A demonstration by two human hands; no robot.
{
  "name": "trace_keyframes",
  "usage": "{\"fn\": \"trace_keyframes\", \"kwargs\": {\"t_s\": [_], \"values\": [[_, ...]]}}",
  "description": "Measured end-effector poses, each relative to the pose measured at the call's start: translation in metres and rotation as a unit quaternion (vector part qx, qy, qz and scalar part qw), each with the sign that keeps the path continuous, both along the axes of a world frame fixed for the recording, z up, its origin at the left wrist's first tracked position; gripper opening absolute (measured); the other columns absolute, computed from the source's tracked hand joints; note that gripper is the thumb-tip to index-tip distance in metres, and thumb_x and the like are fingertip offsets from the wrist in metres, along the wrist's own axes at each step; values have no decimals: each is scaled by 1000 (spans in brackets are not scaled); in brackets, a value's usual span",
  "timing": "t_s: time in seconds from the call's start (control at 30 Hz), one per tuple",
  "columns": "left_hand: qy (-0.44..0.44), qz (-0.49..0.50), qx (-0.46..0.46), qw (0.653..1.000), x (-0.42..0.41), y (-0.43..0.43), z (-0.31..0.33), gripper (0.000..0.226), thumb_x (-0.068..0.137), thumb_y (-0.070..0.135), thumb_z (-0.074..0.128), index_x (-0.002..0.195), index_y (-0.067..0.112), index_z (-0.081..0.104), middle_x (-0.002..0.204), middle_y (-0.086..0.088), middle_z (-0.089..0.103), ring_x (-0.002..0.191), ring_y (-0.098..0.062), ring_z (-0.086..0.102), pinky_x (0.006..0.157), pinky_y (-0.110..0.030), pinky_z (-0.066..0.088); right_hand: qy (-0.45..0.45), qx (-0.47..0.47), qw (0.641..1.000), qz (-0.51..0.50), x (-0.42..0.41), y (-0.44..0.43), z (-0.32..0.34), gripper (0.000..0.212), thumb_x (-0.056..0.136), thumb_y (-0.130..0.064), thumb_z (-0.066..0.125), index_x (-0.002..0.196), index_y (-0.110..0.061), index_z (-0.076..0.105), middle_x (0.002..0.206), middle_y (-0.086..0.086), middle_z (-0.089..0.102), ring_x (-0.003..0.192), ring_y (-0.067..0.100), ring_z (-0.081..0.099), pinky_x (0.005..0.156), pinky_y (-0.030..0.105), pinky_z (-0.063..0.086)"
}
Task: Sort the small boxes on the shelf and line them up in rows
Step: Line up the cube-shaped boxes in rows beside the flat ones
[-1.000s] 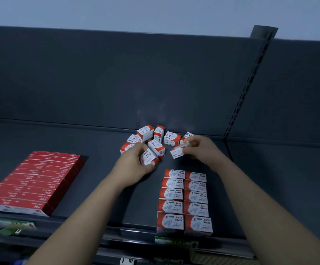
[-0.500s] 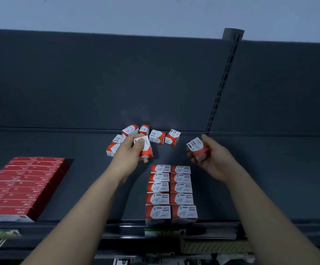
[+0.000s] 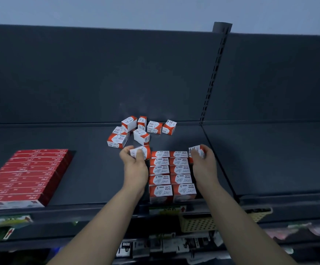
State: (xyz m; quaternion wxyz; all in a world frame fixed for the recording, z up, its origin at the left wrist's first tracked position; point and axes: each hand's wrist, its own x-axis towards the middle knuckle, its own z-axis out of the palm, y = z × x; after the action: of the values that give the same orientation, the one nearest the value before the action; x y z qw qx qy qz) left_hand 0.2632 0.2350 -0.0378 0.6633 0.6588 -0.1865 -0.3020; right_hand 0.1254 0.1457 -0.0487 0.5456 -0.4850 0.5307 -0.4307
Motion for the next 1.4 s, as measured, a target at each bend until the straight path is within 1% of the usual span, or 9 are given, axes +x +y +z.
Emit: {"fn": "trace_keyframes", "kwargs": {"t_s": [0.27, 0.43, 0.7, 0.83, 0.9, 1.03, 1.17, 1.27, 1.4], "values": [[26, -5, 11, 1000, -7, 3, 4, 17, 102, 28, 35, 115, 29, 24, 97, -7, 58, 84, -22, 65, 66, -36, 55, -22, 24, 999, 14, -1, 5, 1, 38, 91, -20, 55, 127, -23, 44, 107, 1, 62, 92, 20, 65, 74, 35, 54], [-22, 24, -19, 999, 8, 14, 10, 24, 101, 23, 41, 122, 24, 30, 98, 5, 54, 83, -4, 53, 67, -23, 40, 17, -24, 999, 29, -19, -6, 14, 47, 88, -5, 56, 130, -24, 49, 119, 1, 58, 97, 15, 61, 72, 26, 51], [-39, -165, -91, 981, 10, 62, 25, 32, 85, 5, 67, 113, 16, 56, 101, -5, 71, 89, -13, 69, 73, -17, 54, 53, -94, 958, 266, -64, 19, 54, 37, 76, 1, 73, 106, -16, 61, 101, 2, 71, 92, 16, 68, 73, 22, 55], [-94, -244, -50, 964, 3, 64, 25, 35, 72, 24, 77, 105, 22, 67, 85, -21, 64, 87, -33, 66, 83, -42, 58, 108, -106, 936, 317, -64, 32, 52, 31, 77, -6, 75, 102, -18, 62, 99, -3, 73, 93, 15, 69, 81, 34, 56], [-103, -255, -48, 960, 0, 63, 23, 39, 65, 29, 78, 102, 24, 68, 88, -13, 65, 89, -25, 66, 86, -49, 55, 116, -114, 935, 314, -62, 34, 49, 31, 77, -6, 76, 102, -20, 63, 101, -5, 72, 94, 13, 69, 82, 35, 57], [-130, -241, -37, 961, -2, 59, 21, 40, 63, 28, 76, 102, 22, 67, 80, 12, 68, 86, -12, 67, 85, -40, 57, 120, -124, 938, 302, -55, 33, 42, 33, 78, -6, 75, 96, -31, 64, 104, -5, 71, 96, 13, 68, 82, 37, 58], [-148, -237, -39, 959, -3, 58, 18, 36, 68, 25, 77, 102, 22, 66, 70, 18, 61, 80, -9, 63, 79, -32, 58, 109, -129, 940, 297, -50, 35, 37, 35, 79, -5, 74, 90, -36, 65, 107, -3, 68, 95, 13, 68, 76, 34, 59], [-168, -237, -39, 956, -1, 59, 15, 33, 76, 9, 76, 105, 18, 63, 76, 22, 65, 78, -1, 63, 76, -24, 56, 114, -132, 939, 298, -48, 38, 37, 38, 80, -6, 74, 90, -42, 66, 110, -5, 66, 96, 9, 67, 77, 31, 59], [-180, -252, -26, 951, 5, 61, 14, 36, 79, 6, 74, 110, 21, 62, 100, 6, 70, 95, -7, 67, 81, -30, 58, 135, -136, 936, 297, -55, 36, 36, 43, 76, -10, 77, 106, -40, 66, 114, -10, 65, 106, 6, 62, 87, 33, 56]]}}
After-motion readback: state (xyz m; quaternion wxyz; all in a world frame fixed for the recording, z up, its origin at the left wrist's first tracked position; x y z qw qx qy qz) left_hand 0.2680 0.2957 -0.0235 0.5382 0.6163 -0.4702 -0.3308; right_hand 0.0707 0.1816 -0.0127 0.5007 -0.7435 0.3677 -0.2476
